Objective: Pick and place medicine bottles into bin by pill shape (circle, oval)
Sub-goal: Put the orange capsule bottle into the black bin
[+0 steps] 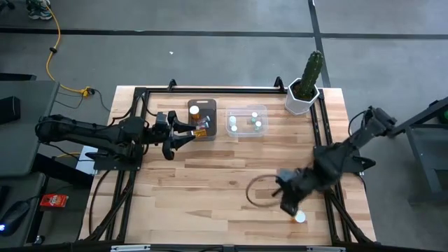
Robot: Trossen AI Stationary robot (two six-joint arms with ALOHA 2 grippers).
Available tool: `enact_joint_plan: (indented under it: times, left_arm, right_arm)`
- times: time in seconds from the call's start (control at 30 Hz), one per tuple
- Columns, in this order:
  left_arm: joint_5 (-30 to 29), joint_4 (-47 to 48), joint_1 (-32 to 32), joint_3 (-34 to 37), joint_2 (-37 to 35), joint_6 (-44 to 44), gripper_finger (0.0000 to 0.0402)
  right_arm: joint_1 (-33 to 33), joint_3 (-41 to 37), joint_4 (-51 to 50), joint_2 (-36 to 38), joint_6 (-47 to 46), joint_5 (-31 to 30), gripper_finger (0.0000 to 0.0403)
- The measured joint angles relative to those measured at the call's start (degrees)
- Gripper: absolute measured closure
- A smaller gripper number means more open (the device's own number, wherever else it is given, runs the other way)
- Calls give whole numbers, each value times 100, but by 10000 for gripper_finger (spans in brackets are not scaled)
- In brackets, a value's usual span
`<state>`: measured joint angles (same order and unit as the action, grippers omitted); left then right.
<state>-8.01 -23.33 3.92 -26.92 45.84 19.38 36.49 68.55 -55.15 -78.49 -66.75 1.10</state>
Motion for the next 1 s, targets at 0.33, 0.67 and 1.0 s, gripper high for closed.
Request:
enact_joint_plan:
  times: [0.33, 0.67, 1.0]
  left_arm:
    - [0, -2, 0, 0, 0, -2, 204]
    - [0, -2, 1, 0, 0, -2, 204]
    - [0, -3, 1, 0, 0, 0, 204]
  right_arm:
    - [1336, 0, -266, -845, -3852, 263, 100]
    - [1444, 0, -204, -1651, -5051, 577, 88]
    - [1414, 0, -1, -2158, -5039, 973, 88]
